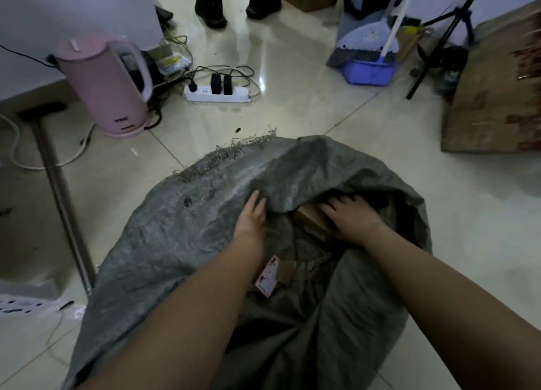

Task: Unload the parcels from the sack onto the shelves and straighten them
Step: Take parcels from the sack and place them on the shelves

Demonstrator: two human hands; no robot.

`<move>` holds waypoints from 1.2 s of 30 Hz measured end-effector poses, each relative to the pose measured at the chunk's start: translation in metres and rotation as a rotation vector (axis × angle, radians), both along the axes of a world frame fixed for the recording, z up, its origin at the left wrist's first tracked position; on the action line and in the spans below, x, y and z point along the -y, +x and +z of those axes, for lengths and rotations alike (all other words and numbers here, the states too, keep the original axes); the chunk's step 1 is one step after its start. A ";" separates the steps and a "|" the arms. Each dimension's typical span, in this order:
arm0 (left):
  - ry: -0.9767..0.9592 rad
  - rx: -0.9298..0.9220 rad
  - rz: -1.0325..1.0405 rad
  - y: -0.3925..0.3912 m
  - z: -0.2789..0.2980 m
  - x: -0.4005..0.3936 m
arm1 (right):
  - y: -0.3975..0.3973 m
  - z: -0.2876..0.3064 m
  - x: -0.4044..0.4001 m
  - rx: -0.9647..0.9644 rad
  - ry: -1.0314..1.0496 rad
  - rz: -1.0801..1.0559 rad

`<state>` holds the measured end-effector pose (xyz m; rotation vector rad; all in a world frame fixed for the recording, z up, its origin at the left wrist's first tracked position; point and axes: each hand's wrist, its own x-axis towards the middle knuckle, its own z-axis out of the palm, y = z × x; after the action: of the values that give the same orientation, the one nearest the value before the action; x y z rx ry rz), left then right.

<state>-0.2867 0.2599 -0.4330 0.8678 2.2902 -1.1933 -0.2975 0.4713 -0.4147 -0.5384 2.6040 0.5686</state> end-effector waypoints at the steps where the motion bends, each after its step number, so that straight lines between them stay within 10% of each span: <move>1: -0.079 -0.035 0.003 -0.004 -0.003 0.009 | -0.006 -0.003 0.005 0.040 0.015 0.050; 11: -0.366 -0.173 0.162 -0.032 0.000 0.096 | -0.044 -0.023 0.034 0.164 0.333 0.310; 22: 0.452 -0.051 0.386 -0.011 -0.025 0.131 | -0.018 0.008 0.079 -0.027 -0.247 0.555; 26: 0.840 -0.063 0.502 -0.008 -0.015 0.125 | -0.003 0.015 0.091 0.009 -0.641 0.230; 32: 2.017 0.386 1.511 0.016 0.024 0.114 | 0.001 0.015 0.118 0.214 -1.219 -0.548; 36: 1.952 0.617 1.632 0.036 0.060 0.127 | -0.001 0.046 0.141 0.409 -1.417 -0.924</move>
<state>-0.2511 0.1332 -0.3732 -0.4518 1.7794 1.8209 -0.2981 0.3302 -0.3689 0.2377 2.0845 -1.5419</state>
